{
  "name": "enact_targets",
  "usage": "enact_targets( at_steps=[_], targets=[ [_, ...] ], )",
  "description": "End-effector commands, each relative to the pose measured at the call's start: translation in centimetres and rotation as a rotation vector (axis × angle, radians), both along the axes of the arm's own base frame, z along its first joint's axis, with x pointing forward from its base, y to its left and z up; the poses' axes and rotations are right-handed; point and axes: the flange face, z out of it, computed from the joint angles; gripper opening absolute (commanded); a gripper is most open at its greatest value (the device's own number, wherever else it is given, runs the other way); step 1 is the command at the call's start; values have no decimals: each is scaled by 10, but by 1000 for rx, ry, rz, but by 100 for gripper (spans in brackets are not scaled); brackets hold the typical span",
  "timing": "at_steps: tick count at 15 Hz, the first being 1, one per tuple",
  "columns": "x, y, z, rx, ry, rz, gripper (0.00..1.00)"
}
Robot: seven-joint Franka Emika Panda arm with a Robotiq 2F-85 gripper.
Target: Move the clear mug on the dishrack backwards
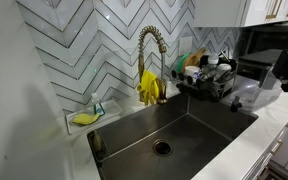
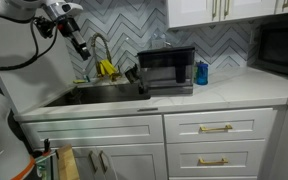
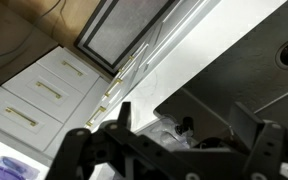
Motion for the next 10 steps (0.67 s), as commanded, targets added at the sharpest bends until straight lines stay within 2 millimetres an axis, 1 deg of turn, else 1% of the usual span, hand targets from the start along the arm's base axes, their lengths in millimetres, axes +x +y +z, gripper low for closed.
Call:
enact_targets(
  at_steps=[1, 3, 5, 8, 10],
  targets=[
    [26, 7, 4, 71, 40, -41, 100],
    [51, 17, 12, 145, 68, -96, 100],
    [76, 31, 14, 216, 106, -146, 100],
    [115, 47, 12, 324, 141, -237, 100],
    [143, 57, 2, 397, 177, -291, 100]
  ],
)
